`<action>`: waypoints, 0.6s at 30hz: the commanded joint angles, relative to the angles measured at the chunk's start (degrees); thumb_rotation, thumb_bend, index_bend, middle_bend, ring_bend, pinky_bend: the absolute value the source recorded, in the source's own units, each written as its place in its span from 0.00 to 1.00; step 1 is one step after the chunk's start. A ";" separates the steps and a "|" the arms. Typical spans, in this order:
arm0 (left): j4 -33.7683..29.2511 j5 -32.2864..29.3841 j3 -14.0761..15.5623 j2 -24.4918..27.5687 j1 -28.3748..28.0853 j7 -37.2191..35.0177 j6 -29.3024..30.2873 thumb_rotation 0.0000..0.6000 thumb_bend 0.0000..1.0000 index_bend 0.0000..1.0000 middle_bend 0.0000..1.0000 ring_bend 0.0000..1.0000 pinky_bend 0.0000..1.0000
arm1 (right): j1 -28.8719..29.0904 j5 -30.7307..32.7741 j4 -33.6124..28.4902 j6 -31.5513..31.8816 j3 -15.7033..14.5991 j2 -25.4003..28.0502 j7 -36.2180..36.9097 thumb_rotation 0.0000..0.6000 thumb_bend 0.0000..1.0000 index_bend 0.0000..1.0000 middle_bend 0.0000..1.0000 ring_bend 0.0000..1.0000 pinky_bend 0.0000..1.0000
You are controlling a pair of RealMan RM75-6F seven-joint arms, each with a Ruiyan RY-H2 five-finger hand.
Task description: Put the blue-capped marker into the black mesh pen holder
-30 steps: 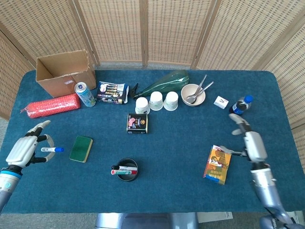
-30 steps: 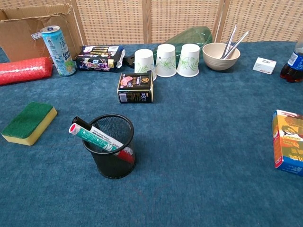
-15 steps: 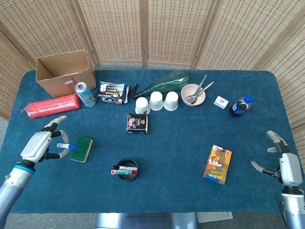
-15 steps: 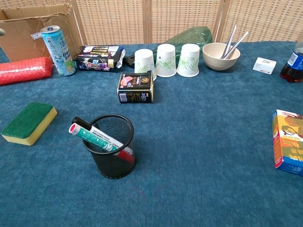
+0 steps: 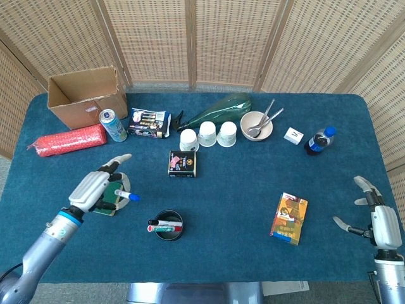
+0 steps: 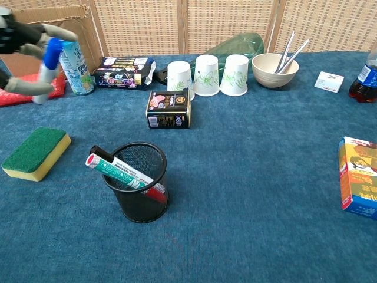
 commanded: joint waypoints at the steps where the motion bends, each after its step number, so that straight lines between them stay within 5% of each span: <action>1: -0.60 -0.96 -0.55 -1.43 -1.19 0.41 -0.85 1.00 0.42 0.58 0.00 0.00 0.15 | -0.04 -0.05 -0.03 -0.05 0.07 0.03 0.06 1.00 0.00 0.12 0.16 0.14 0.43; 18: 0.66 -1.11 -1.42 -12.80 -6.63 -5.26 -4.29 1.00 0.41 0.58 0.00 0.00 0.15 | -0.46 -0.40 0.02 -0.43 1.08 0.14 0.48 1.00 0.00 0.13 0.16 0.14 0.43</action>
